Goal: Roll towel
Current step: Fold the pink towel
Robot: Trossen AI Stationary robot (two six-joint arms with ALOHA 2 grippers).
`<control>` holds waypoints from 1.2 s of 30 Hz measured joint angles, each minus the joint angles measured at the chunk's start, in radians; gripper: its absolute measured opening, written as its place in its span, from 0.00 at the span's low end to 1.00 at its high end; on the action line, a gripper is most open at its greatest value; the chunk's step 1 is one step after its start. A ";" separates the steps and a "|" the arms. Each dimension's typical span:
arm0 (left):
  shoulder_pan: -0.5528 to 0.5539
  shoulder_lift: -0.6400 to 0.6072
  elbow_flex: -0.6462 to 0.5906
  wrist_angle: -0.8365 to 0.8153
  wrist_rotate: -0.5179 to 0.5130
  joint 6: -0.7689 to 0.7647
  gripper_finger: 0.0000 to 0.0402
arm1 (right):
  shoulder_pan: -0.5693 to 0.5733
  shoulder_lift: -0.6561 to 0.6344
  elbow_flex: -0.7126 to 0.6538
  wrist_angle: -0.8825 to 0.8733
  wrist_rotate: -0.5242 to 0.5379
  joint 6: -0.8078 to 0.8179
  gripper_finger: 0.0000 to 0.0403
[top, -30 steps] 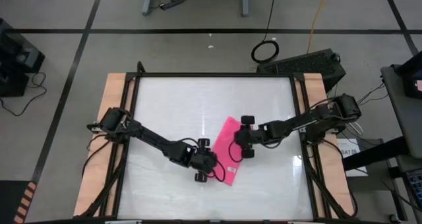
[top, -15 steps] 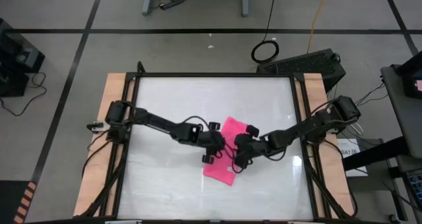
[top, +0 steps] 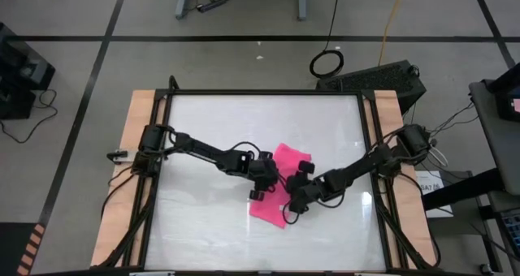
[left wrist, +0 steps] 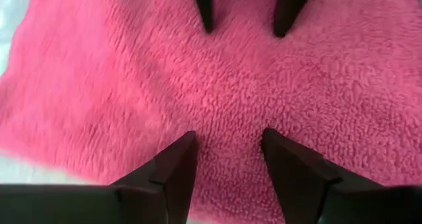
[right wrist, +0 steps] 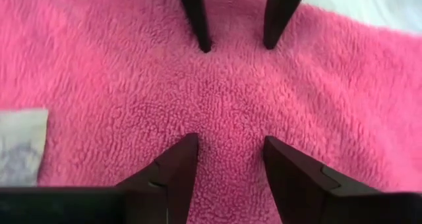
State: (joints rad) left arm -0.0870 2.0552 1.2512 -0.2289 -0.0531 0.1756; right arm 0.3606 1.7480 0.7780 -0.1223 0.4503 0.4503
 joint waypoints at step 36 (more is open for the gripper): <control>-0.060 -0.175 -0.010 -0.085 -0.237 -0.159 0.46 | -0.114 -0.329 -0.006 -0.239 -0.143 -0.283 0.42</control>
State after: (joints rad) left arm -0.1467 1.8801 1.2415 -0.3141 -0.2905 0.0171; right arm 0.2463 1.4187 0.7719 -0.3608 0.3069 0.1673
